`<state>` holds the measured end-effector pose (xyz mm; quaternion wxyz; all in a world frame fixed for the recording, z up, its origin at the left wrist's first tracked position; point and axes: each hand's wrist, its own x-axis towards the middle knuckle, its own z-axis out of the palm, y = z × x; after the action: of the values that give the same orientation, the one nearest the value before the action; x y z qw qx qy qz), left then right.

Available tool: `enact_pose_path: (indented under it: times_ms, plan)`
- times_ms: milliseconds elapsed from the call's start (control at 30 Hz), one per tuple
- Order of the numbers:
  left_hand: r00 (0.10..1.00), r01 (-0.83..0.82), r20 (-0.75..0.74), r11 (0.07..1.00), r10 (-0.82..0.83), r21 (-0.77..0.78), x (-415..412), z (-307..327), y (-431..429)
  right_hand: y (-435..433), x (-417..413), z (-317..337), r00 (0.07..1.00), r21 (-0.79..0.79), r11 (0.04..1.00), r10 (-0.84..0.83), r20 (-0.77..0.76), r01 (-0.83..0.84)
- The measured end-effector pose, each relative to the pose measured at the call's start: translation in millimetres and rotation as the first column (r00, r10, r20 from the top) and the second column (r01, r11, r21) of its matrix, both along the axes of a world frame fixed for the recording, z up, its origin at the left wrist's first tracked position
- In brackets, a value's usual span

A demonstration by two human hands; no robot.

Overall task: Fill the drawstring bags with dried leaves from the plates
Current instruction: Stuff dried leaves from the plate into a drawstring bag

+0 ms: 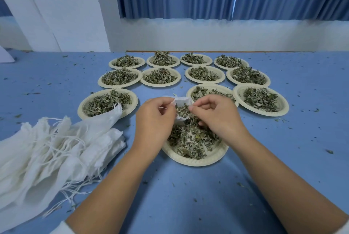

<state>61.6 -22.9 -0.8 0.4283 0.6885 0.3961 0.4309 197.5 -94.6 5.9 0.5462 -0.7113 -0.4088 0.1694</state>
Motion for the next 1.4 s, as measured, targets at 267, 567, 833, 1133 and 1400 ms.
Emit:
enact_pose_path:
  times_ms: [267,567,833,1133,1400]
  plan:
    - [0.996,0.057,-0.073,0.996,-0.052,0.067,4,-1,-2,0,-14,-5,0.897,0.030,0.996,0.062,0.437,-0.083]
    - [0.997,0.079,-0.028,0.994,-0.077,0.078,1,-1,0,-2,-16,-7,0.883,-0.089,0.962,0.271,0.384,-0.256]
    - [0.997,0.069,0.040,0.997,-0.067,-0.031,-3,2,6,-7,-8,2,0.942,-0.012,0.980,0.196,0.271,-0.201]
    - [1.000,0.017,0.025,1.000,-0.016,-0.023,-5,0,12,-16,5,11,0.715,-0.563,0.826,0.409,0.568,-0.025]
    - [1.000,0.015,0.002,1.000,-0.016,0.022,-4,0,9,-13,-5,7,0.705,-0.617,0.779,0.500,0.504,-0.111]
